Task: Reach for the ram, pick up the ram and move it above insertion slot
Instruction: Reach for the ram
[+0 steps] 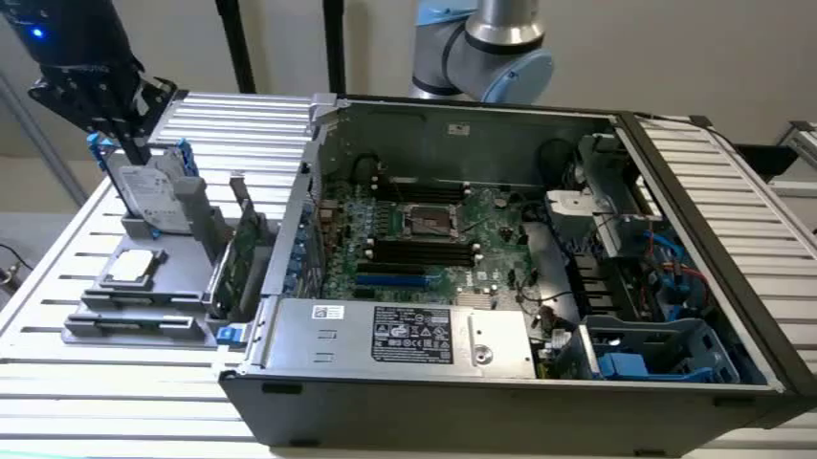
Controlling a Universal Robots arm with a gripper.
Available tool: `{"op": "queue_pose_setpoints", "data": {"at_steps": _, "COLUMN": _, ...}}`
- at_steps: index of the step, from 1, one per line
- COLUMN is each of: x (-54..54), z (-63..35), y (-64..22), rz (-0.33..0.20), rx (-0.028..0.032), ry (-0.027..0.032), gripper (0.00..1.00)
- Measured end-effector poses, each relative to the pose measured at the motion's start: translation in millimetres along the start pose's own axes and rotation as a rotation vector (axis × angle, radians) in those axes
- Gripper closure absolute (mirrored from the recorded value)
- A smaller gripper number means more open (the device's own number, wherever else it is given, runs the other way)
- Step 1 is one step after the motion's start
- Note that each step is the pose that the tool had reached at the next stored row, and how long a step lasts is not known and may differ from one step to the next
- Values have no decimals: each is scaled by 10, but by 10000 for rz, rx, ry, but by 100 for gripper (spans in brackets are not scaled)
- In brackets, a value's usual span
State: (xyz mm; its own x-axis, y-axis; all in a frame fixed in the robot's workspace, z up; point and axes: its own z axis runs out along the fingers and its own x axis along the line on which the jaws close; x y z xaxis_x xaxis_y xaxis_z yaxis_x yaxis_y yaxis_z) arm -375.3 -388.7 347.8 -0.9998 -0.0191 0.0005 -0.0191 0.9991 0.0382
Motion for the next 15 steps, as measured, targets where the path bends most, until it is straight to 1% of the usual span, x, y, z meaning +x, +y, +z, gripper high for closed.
{"op": "queue_pose_setpoints", "data": {"at_steps": 15, "x": 1, "z": -2, "y": -9, "rz": 0, "rx": 1, "ry": 3, "gripper": 89}}
